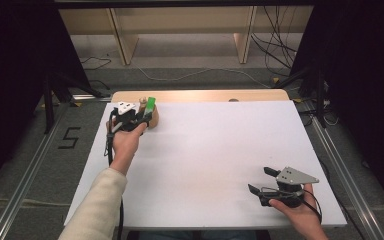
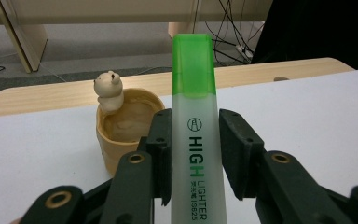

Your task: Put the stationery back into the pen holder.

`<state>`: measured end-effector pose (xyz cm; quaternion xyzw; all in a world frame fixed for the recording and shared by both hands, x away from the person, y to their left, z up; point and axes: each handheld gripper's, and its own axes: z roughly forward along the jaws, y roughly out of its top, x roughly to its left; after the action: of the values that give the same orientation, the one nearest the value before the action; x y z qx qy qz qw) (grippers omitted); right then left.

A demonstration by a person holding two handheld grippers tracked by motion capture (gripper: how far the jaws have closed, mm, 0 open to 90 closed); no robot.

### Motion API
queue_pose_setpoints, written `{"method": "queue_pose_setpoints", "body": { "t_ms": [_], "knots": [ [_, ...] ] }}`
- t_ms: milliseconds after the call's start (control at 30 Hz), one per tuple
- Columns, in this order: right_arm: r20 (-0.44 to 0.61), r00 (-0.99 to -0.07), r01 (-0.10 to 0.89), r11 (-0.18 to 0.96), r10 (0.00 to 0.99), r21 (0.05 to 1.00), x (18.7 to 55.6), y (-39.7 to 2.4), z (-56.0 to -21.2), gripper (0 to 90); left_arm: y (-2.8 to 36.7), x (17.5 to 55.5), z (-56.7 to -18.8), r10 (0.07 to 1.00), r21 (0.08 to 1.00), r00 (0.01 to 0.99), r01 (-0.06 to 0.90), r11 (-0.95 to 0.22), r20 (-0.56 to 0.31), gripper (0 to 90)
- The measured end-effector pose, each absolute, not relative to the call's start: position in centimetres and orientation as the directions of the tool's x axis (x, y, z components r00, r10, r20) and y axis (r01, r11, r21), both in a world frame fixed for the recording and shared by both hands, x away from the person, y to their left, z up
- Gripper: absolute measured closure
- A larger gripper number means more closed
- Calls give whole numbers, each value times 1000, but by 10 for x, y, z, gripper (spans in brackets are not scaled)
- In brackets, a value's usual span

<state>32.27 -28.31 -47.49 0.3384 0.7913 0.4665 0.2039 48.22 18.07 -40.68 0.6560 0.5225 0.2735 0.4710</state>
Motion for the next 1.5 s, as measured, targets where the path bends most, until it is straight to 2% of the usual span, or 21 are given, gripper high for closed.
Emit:
{"method": "queue_pose_setpoints", "body": {
  "t_ms": [600, 1500],
  "knots": [
    [-14, -689, 343, 342, 725, 875, 323, -283, -475, 175, 189, 503, -404, 947, 900, 286, 436, 9, -148, 666],
    [-6, -689, 346, 336, 725, 876, 323, -284, -475, 174, 183, 547, -413, 940, 929, 331, 366, -47, -83, 666]
  ]
}}
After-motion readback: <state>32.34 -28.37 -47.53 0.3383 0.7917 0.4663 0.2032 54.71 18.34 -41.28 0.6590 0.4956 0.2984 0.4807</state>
